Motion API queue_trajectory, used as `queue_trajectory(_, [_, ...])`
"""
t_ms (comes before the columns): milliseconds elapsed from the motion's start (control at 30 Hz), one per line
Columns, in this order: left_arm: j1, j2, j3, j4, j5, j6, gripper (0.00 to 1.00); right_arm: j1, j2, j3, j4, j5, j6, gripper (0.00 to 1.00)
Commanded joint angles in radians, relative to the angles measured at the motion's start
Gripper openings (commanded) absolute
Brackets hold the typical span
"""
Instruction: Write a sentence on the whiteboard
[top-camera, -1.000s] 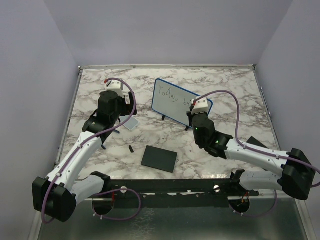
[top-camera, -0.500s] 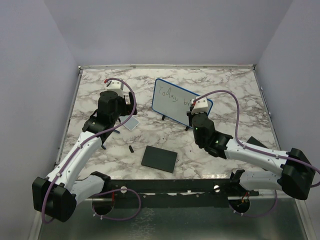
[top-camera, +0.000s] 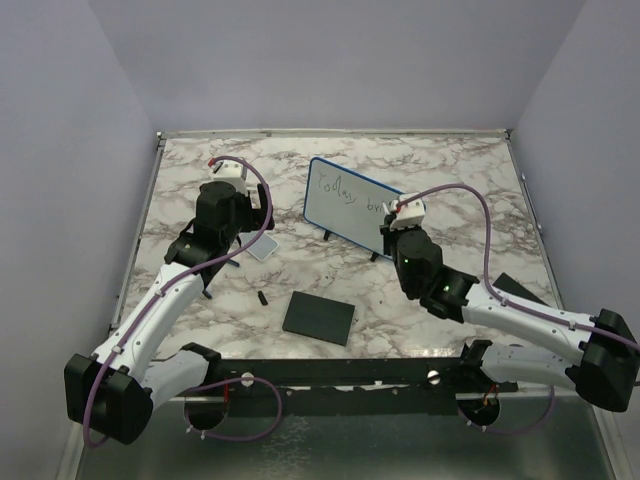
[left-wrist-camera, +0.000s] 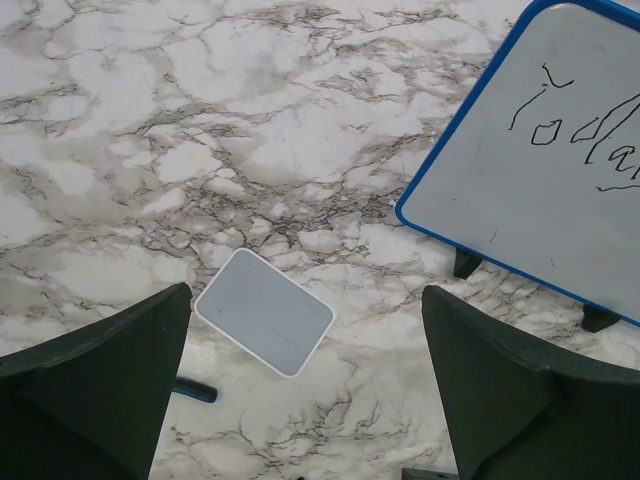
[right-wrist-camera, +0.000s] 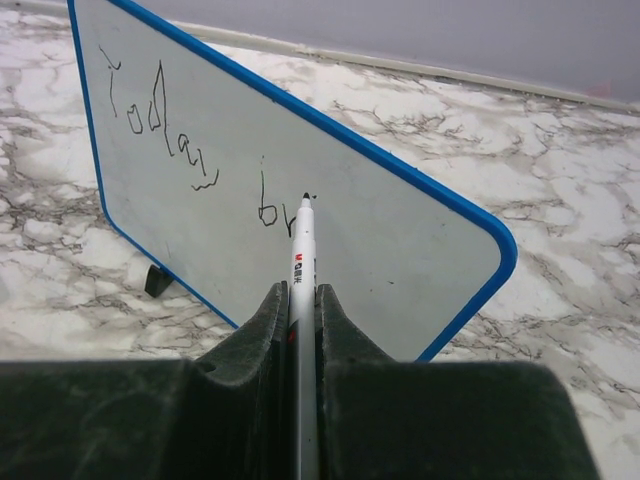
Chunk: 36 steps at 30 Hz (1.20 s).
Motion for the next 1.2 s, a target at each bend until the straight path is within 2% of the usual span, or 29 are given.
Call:
queue_trajectory(0, [-0.008, -0.016, -0.009, 0.014, 0.017, 0.002, 0.99, 0.006, -0.009, -0.021, -0.052, 0.001, 0.020, 0.00])
queue_trajectory(300, [-0.008, -0.014, -0.010, 0.014, 0.017, 0.001, 0.99, 0.006, 0.004, -0.031, -0.063, 0.055, 0.059, 0.00])
queue_trajectory(833, [-0.008, -0.009, -0.011, 0.014, 0.019, 0.001, 0.99, 0.006, 0.038, -0.043, 0.037, 0.057, 0.007, 0.00])
queue_trajectory(1167, [-0.008, -0.005, -0.011, 0.014, 0.022, 0.000, 0.99, 0.004, 0.067, -0.043, 0.043, 0.085, 0.007, 0.00])
